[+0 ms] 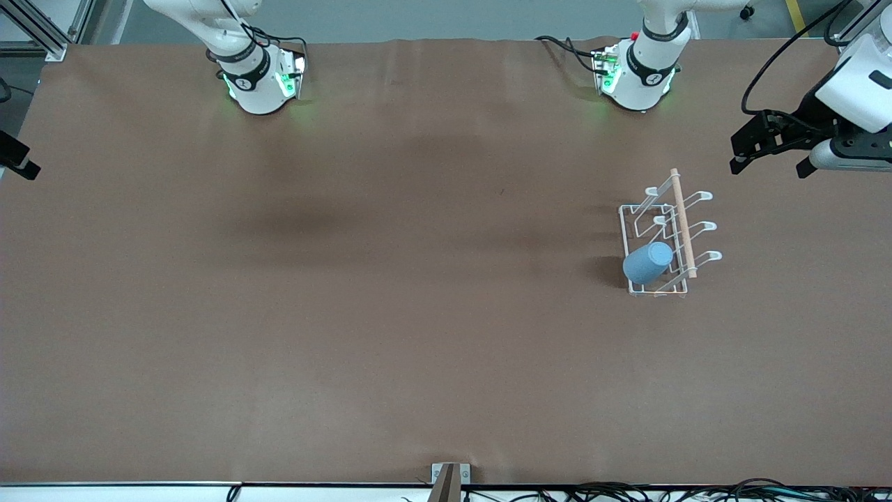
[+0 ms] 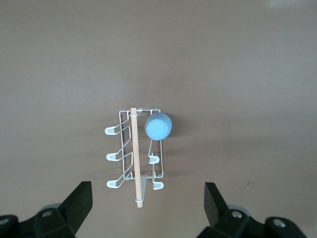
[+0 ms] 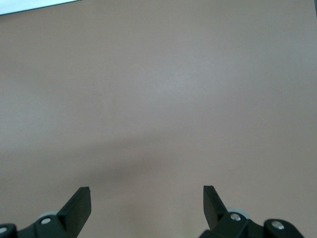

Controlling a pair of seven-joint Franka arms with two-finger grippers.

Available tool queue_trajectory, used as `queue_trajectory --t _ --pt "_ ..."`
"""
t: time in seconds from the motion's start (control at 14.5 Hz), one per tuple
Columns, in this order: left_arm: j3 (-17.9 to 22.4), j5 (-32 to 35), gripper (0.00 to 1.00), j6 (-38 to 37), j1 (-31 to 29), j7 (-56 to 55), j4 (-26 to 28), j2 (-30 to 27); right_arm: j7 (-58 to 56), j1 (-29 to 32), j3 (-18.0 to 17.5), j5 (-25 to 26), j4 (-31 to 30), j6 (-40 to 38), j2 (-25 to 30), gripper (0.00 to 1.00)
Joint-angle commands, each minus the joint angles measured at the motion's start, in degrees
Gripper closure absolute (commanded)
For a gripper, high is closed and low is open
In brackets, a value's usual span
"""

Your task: Hang cup on cup holder

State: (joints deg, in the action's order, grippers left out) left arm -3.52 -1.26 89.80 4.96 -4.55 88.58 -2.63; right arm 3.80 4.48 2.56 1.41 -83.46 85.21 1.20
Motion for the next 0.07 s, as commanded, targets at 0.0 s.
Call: queue_trajectory --t 0.0 --pt "0.1 -0.76 0.01 -0.68 0.23 -0.46 -0.68 0.26 0.15 -0.17 -0.28 0.79 0.84 -0.66 -0.23 0.0"
